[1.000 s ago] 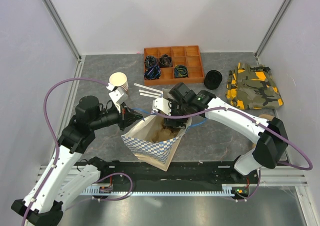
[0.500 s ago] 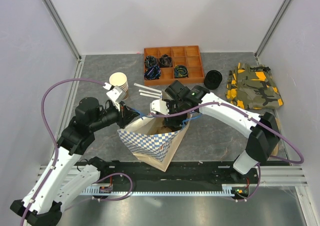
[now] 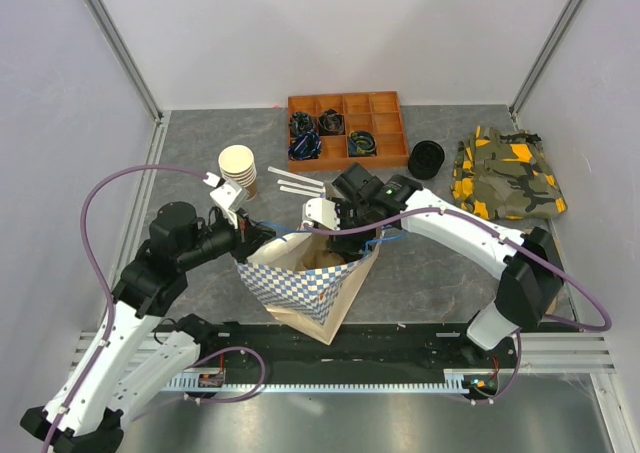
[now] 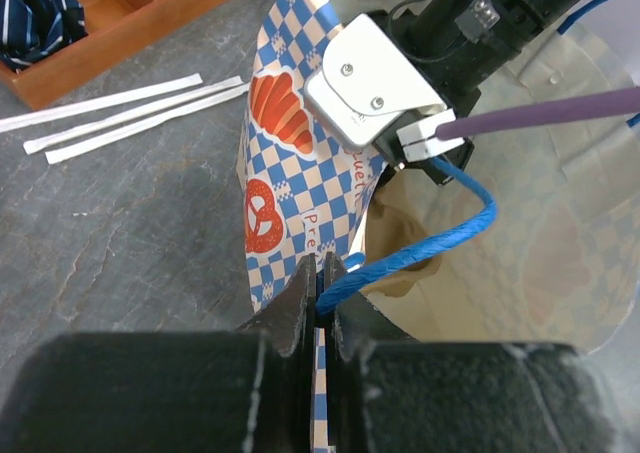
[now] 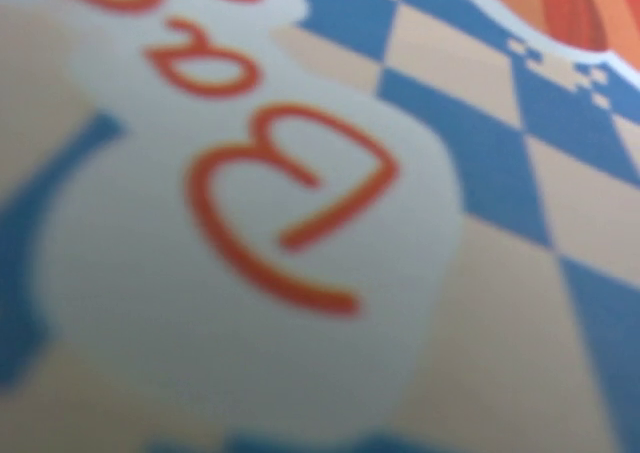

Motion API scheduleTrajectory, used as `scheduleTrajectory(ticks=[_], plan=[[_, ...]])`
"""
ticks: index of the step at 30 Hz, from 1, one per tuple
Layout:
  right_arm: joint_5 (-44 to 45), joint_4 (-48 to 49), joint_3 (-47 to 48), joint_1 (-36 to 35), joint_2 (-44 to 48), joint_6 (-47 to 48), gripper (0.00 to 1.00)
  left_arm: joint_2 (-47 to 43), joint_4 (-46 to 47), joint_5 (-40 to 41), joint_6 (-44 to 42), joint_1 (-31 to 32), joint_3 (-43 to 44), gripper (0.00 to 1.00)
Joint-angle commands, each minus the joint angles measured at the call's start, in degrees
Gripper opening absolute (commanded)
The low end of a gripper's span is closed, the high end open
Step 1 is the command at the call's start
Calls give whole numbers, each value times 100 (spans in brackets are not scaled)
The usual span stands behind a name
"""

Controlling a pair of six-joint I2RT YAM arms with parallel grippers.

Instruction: Pack the takeout coffee

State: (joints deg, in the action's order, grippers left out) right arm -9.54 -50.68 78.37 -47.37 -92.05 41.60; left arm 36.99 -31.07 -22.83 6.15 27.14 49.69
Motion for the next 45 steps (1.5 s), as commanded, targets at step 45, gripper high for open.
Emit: scheduleTrajectory(ticks=[45], plan=[[277, -29, -1034, 194, 680, 480, 11, 713, -470, 1106, 361, 73, 701, 2]])
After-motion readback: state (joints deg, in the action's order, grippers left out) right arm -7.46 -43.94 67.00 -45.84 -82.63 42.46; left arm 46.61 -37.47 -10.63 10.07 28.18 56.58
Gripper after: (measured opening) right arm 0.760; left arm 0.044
